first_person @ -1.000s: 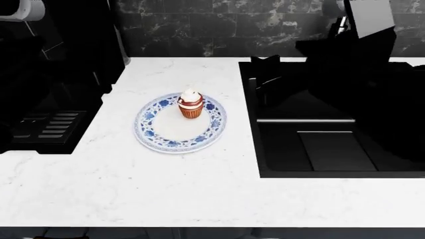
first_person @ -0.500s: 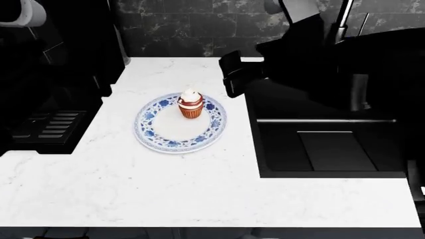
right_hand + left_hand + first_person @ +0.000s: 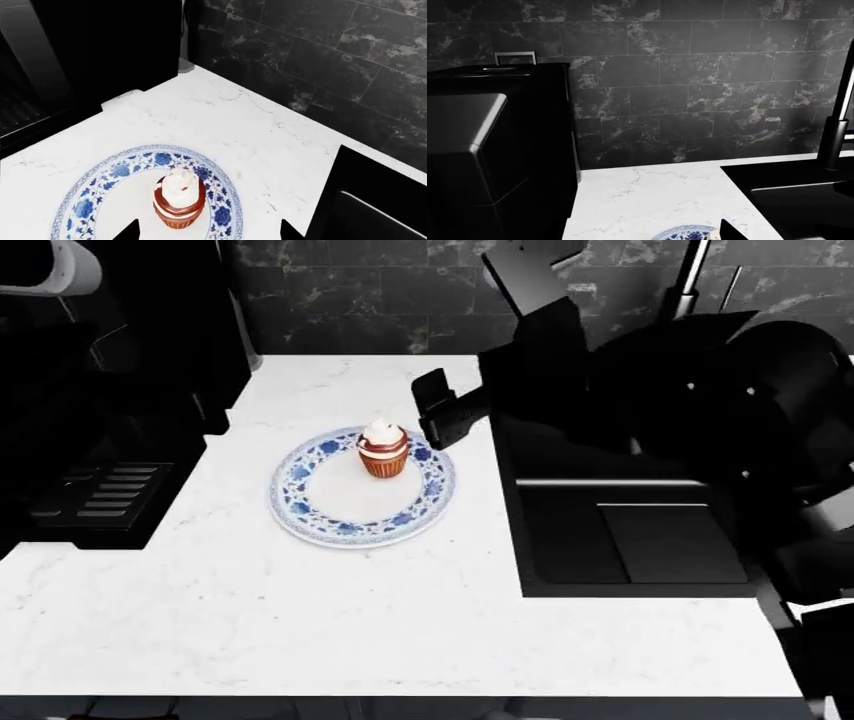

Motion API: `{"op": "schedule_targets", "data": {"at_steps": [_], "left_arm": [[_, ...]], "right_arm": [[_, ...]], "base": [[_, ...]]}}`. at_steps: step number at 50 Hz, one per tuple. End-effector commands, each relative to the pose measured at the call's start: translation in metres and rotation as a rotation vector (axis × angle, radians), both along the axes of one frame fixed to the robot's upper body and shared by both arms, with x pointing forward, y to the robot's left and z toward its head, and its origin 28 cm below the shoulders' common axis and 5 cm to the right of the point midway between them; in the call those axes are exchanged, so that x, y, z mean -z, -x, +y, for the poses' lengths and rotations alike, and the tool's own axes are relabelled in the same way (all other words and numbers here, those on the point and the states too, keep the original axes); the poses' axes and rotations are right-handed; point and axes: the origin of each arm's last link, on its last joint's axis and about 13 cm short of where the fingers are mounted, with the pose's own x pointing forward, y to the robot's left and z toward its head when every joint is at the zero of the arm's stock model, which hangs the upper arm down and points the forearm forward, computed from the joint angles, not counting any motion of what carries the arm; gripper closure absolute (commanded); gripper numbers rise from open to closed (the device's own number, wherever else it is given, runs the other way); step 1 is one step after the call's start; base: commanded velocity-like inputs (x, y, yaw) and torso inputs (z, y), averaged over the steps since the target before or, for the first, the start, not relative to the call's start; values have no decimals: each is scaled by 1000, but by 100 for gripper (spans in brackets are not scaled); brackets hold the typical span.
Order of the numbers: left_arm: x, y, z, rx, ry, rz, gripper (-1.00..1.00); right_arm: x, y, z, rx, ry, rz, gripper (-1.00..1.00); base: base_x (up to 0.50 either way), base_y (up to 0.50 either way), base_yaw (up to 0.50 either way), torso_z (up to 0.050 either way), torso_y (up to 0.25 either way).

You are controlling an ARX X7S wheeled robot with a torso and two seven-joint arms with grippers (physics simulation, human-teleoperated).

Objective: Move the dessert items from the plate to the tray.

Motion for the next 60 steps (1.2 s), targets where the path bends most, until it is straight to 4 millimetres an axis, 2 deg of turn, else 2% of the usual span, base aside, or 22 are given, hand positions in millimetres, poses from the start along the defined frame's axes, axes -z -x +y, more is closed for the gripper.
{"op": "schedule_targets", "data": {"at_steps": [1,36,60], "left_arm": [[2,0,0,3,5,6,-100],[7,-2,1,0,10,11,-100],[10,-7,-1,9,11,14,-100]], "right_arm": [[11,-13,10,-26,15,3,-100],[49,-37,34,-75,35,79,-100],[62,-59,41,-64,34,103,-100]], "base": [[0,0,0,0,0],[0,0,0,0,0],[0,0,0,0,0]]}}
